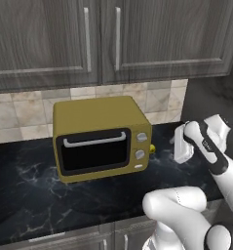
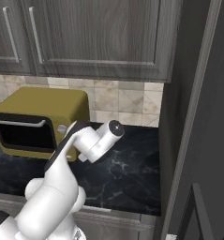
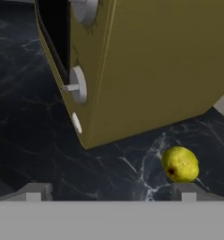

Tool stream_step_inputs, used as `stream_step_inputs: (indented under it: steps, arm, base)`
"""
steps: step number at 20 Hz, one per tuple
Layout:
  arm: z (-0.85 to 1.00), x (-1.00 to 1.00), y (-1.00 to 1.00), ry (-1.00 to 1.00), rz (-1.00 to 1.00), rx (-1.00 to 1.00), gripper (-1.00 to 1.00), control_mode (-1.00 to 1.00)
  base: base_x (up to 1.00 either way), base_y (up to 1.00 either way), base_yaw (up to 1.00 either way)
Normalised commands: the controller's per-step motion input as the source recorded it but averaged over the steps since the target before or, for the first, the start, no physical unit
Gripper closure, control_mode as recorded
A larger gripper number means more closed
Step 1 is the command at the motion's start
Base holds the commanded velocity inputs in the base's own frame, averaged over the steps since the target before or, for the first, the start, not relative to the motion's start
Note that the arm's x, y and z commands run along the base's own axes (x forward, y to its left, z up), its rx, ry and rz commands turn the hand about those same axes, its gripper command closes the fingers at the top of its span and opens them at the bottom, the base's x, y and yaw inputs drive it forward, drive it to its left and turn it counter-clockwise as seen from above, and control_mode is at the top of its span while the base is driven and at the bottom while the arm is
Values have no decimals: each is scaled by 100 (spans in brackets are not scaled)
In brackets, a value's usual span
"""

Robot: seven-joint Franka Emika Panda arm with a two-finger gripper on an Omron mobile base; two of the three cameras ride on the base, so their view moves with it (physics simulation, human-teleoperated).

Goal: Place the beer on the top shelf of the fridge to keep it out of children's reach, and place the sweet potato and pear on lower shelves for easy access.

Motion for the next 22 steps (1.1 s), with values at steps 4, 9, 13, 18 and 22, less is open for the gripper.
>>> stream_step_inputs:
  steps: [4, 9, 13, 18, 22]
  arm:
    - [-8, 17, 0, 0, 0, 8, -100, -100]
    - [-7, 18, 0, 0, 0, 2, -100, -100]
    - [-11, 23, 1, 0, 0, 0, -100, -100]
    - [-14, 26, 2, 0, 0, 0, -100, -100]
    - [-20, 23, 0, 0, 3, 0, -100, -100]
  base:
    - [0, 0, 0]
    - [0, 0, 0]
    - [0, 0, 0]
    - [0, 0, 0]
    - [0, 0, 0]
